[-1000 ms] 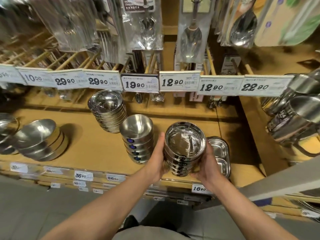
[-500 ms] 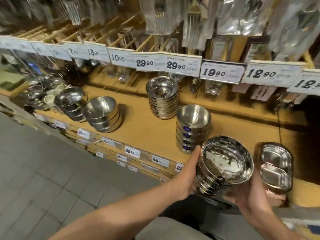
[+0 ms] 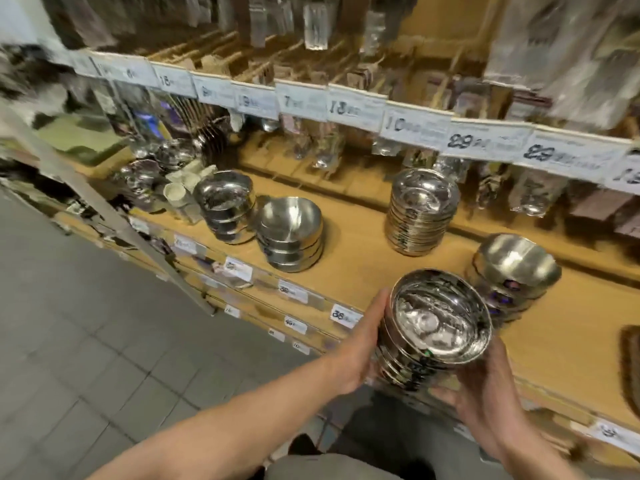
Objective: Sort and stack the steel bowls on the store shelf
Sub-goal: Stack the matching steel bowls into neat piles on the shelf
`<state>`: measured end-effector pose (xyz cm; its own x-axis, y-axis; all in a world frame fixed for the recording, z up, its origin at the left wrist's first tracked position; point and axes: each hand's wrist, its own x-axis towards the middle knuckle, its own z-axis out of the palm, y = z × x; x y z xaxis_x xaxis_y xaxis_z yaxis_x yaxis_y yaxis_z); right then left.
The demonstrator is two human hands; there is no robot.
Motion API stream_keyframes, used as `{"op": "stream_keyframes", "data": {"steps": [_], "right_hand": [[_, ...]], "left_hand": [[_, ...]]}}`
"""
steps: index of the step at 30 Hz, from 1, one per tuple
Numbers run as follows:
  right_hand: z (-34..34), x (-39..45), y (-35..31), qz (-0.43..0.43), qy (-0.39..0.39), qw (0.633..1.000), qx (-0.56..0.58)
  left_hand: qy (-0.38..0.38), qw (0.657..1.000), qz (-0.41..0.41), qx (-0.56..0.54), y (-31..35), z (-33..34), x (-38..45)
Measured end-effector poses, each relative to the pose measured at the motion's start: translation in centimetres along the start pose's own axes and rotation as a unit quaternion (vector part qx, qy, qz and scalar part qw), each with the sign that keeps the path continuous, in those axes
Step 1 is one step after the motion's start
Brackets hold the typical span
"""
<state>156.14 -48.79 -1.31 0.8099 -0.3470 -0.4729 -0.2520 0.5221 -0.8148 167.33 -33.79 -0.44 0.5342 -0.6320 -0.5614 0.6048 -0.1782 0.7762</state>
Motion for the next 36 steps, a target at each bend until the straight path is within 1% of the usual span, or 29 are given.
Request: {"op": "stream_keyframes", "data": {"steps": [3,6,9,12,16,18,23,27,31,36], "right_hand": [[4.4,2.1,0.4,-0.001,-0.005,1.000,0.008],[7.5,4.6,-0.1,-0.002,0.011,1.000,0.017],[9.6,6.7,-1.4,-0.007,0.014,1.000,-0.003],[10.8,9.0,-2.7,-0.006,0.009,0.999,-0.030],[11.4,12.4,-3.5,0.002,0.024,0.999,-0.035],[11.4,13.6,-3.6,0.013,0.017,0.999,-0.032],[10.5,15.6,-2.9,0.029,-0.005,0.999,-0.016],[10.3,16.3,-2.6,0.039,0.017,0.999,-0.006],[10.3,16.1,-2.3,0.039,0.039,0.998,0.004],[10.4,15.0,-2.4,0.028,0.024,0.999,-0.007]], "left_hand": [[-0.001,1.000,-0.009,0.005,2.2,-4.3,-0.2],[-0.008,1.000,-0.006,-0.003,4.4,-7.2,1.1],[-0.013,1.000,-0.005,0.006,6.5,-9.2,3.4],[0.005,1.000,-0.017,0.013,8.6,-10.4,5.8],[0.041,0.999,-0.023,0.011,10.1,-11.1,8.5],[0.049,0.999,-0.022,0.008,10.1,-11.5,9.4],[0.042,0.999,-0.027,0.017,9.8,-12.3,10.9],[0.042,0.998,-0.033,0.013,9.8,-12.3,11.4],[0.015,1.000,-0.019,0.010,9.6,-12.7,11.2],[0.014,0.999,-0.027,-0.013,9.2,-13.0,10.8]]}}
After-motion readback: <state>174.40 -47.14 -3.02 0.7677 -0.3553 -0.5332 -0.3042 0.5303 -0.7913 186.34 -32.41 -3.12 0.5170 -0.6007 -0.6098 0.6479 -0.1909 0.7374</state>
